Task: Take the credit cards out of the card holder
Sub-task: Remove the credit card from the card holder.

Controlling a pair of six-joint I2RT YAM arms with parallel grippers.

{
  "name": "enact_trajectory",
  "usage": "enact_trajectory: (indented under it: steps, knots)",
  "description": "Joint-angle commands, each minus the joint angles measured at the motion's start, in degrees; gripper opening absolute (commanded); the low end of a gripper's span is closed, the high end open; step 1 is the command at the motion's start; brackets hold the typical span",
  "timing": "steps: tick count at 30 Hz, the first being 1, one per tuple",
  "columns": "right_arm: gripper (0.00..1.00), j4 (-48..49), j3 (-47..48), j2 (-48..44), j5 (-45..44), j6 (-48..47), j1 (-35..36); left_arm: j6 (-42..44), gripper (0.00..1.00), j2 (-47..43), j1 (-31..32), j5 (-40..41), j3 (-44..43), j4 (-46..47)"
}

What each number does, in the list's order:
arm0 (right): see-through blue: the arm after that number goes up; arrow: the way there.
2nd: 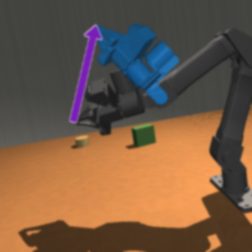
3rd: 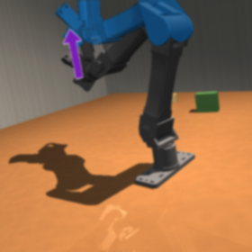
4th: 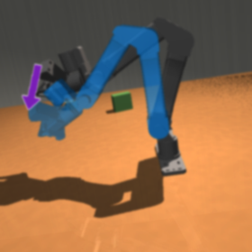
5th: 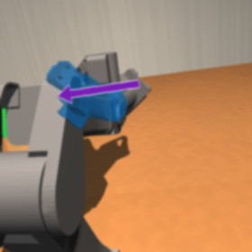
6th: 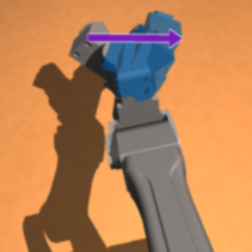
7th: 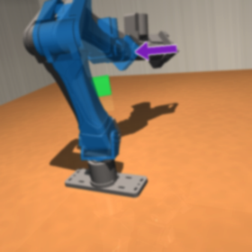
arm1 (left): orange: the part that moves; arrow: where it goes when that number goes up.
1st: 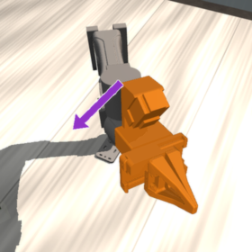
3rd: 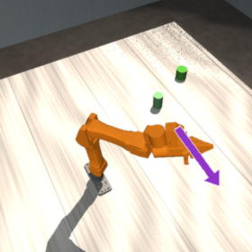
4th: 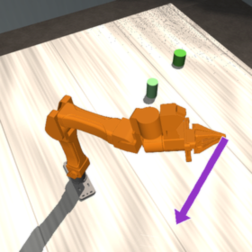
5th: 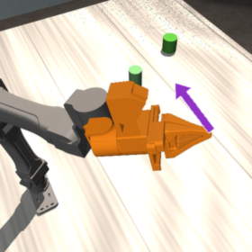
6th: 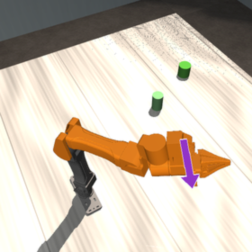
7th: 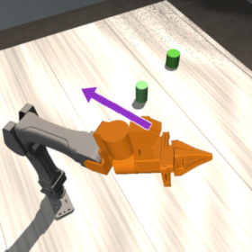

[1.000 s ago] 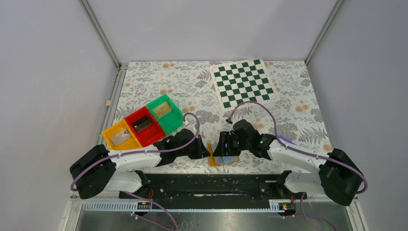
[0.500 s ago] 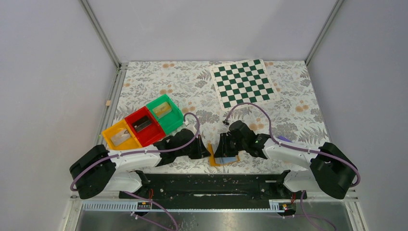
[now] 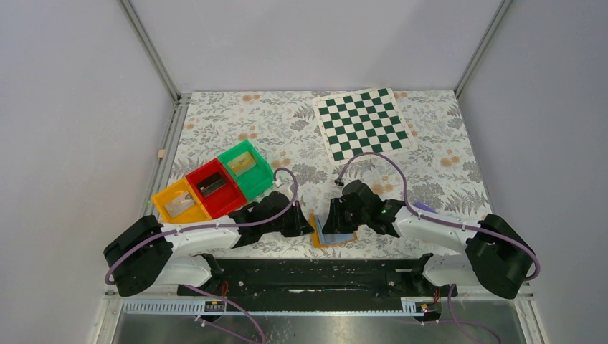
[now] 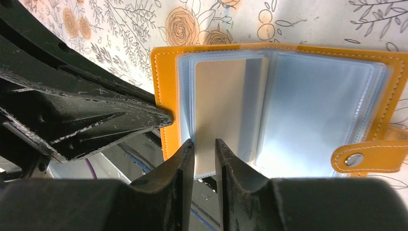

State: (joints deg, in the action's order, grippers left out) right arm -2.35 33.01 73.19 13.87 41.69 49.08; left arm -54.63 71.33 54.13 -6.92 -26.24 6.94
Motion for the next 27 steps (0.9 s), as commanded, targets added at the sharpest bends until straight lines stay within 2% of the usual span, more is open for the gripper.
enact_trajectory:
  steps: [1,27]
  knots:
    - [0.3,-4.16,0.58,-2.54,-5.76,-1.97,0.4,0.82,0.0,-1.5,0.24,-0.14,-0.94,0.94]
    - [0.37,-11.09,1.41,-5.91,-11.23,-5.65,0.4,0.51,0.0,-0.76,0.21,-0.26,-0.99,1.41]
